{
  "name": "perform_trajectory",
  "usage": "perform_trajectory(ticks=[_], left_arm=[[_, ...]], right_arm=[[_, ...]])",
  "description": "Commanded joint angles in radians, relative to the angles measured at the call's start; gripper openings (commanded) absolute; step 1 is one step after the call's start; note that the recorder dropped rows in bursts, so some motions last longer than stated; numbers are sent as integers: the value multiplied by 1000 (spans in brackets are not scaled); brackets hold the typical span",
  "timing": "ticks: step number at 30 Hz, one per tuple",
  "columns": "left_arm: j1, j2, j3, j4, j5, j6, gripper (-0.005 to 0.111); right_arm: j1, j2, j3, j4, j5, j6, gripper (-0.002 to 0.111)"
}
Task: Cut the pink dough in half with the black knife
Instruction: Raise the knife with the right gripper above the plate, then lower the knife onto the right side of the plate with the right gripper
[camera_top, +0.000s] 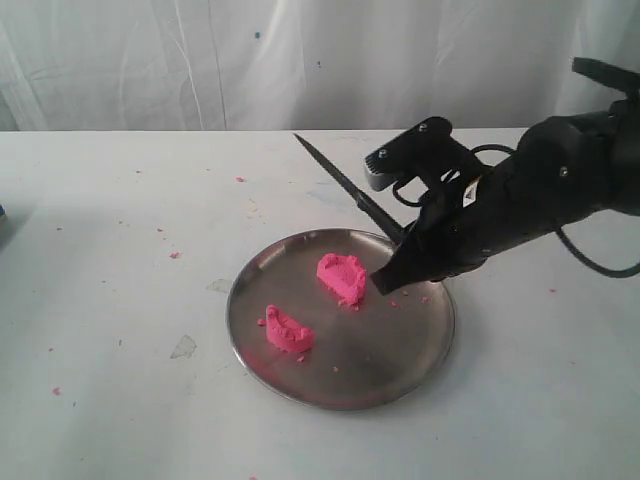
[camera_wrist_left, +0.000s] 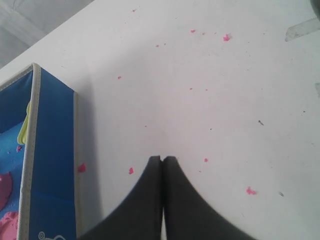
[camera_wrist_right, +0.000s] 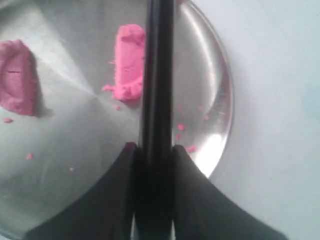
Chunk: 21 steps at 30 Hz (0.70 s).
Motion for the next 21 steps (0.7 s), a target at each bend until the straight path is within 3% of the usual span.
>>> perform_trajectory(ticks=[1,10,21], left_arm=[[5,-8,8,-5,-5,-9,0],[5,-8,8,-49,-5,-9,0],[5,-8,8,-49,-29,-9,0]], right_arm=[[-77,18,-4,-5,36,52,0],[-80,136,-29,72,151,78,0],[-71,190,-31,107,97,72,0]])
